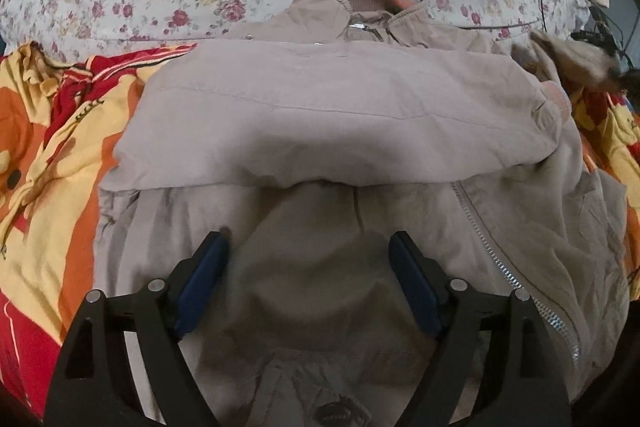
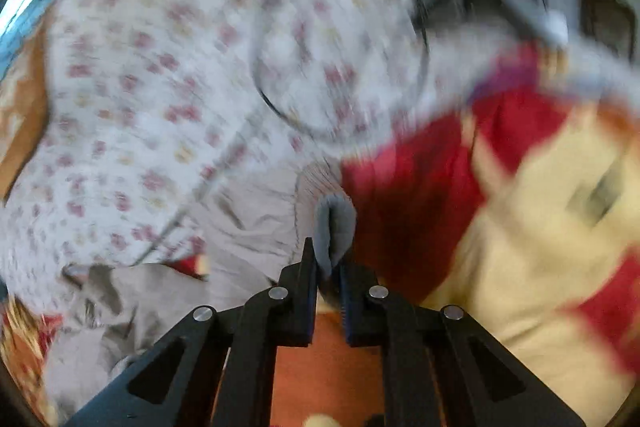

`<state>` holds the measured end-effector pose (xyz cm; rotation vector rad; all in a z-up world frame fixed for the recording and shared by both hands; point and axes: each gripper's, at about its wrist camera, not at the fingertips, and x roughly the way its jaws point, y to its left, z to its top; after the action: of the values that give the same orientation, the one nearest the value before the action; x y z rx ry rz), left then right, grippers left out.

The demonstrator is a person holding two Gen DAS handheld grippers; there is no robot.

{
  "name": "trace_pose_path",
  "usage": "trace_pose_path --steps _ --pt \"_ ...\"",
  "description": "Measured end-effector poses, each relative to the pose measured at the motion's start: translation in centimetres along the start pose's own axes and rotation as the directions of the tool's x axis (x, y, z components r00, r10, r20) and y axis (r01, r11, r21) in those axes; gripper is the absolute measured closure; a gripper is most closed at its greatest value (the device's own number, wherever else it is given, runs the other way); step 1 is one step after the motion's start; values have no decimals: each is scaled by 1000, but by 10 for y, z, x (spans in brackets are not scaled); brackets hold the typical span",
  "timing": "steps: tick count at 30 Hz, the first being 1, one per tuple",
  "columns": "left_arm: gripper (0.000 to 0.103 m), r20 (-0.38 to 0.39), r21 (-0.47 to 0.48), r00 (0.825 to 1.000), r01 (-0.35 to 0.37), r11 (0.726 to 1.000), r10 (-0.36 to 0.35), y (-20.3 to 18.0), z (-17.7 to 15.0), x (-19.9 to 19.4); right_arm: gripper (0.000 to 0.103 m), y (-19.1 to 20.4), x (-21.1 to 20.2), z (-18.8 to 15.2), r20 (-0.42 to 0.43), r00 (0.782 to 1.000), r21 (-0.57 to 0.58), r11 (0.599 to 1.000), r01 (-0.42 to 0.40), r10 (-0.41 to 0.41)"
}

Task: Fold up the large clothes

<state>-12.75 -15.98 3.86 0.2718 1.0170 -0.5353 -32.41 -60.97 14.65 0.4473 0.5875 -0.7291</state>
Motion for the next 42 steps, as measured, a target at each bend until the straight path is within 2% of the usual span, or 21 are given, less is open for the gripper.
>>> trace_pose_path --steps 4,6,9,12,14,15,17,18,19,21,23,24,25,26,28,30,32,35,38,40,42 --pt "20 28 -76 999 34 996 -32 13 2 -12 95 33 -76 41 148 989 -186 982 25 3" --pt "20 44 -101 999 37 994 -33 19 3 -17 95 54 -107 57 207 977 -254 967 11 43" --pt "20 63 -134 998 33 990 -25 29 4 -24 95 89 -143 73 226 961 -353 933 -73 161" --pt "20 80 -177 996 45 983 -32 41 6 -31 95 136 -164 77 170 936 -475 858 -197 309" --pt "20 100 -206 995 52 977 -32 49 7 -36 96 172 -174 70 122 915 -567 784 -255 385" --pt "20 109 -220 994 55 974 -31 53 8 -38 103 192 -178 65 89 899 -609 738 -291 429" --pt "20 123 -248 992 62 967 -32 60 9 -41 103 233 -177 51 21 874 -666 659 -351 486" --pt "20 126 -260 991 67 963 -35 63 9 -41 103 260 -173 42 -14 871 -700 617 -360 492" --pt "20 127 -265 991 70 962 -38 65 9 -41 103 277 -169 33 -36 877 -720 596 -356 480" --pt "20 121 -268 992 65 961 -33 69 10 -39 103 309 -156 16 -89 885 -743 561 -365 458" --pt "20 123 -274 992 59 960 -26 72 11 -40 97 320 -147 -1 -156 874 -732 540 -415 459" --pt "20 129 -286 991 64 956 -28 75 11 -41 76 321 -142 -7 -177 877 -730 539 -421 446" --pt "20 132 -294 991 71 953 -33 77 11 -42 48 318 -135 -16 -196 885 -724 547 -421 422" --pt "20 137 -301 990 82 950 -43 77 12 -42 40 312 -129 -25 -209 890 -711 562 -424 406" --pt "20 154 -286 986 107 952 -64 74 13 -45 40 296 -118 -43 -250 896 -678 594 -433 368" --pt "20 183 -219 980 113 969 -73 60 12 -49 40 269 -102 -61 -302 893 -615 647 -451 335" --pt "20 198 -128 976 116 985 -89 41 10 -50 40 240 -90 -79 -344 883 -529 711 -463 319" --pt "20 209 9 968 142 990 -141 9 9 -46 39 196 -68 -106 -413 859 -392 792 -468 303" --pt "20 204 149 961 160 976 -188 -22 16 -44 39 161 -59 -121 -427 840 -271 839 -471 334" --pt "20 197 229 959 160 960 -206 -39 23 -43 38 143 -59 -120 -392 838 -195 856 -479 380" --pt "20 198 281 961 132 951 -192 -50 32 -38 32 121 -58 -120 -336 831 -85 865 -495 443"
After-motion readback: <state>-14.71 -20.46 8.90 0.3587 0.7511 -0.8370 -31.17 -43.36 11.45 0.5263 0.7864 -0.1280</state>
